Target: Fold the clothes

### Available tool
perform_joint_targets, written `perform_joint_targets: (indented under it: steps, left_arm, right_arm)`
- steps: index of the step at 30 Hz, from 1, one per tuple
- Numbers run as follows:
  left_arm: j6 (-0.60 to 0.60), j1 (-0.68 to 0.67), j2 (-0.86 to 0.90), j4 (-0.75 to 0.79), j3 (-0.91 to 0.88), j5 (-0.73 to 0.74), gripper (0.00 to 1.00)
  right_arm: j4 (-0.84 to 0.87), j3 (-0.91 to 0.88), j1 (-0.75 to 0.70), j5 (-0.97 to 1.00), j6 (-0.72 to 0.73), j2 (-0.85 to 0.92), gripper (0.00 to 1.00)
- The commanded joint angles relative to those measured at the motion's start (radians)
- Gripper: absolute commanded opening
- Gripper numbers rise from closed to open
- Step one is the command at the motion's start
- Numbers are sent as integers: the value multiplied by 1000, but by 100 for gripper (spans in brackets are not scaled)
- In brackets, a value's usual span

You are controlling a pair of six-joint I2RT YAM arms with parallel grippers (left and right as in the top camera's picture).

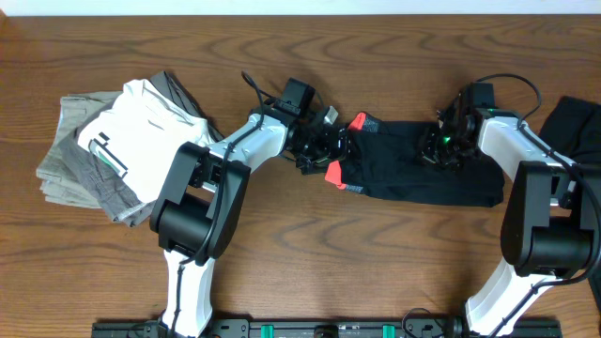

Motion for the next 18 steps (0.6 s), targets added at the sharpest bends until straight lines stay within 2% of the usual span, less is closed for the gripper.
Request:
perform_joint_targets:
  steps: [1,8,10,13,18]
  left_arm:
    - [-103,-9,45,-1,-8,-42,90]
    - [-323,-14,58,10,-9,-73,88]
    - [-350,-20,65,26,-9,-74,81]
    - [-359,-39,80,37,-9,-85,76]
    - [-327,-68,93,47,-9,-133,54]
  right_arm:
    - [-5,-10,22,109,14,52,2]
    - [-6,-10,22,116,14,52,2]
    - [-7,-10,22,116,14,52,2]
    - [-7,-10,22,116,14,52,2]
    - [-7,-10,22,116,14,52,2]
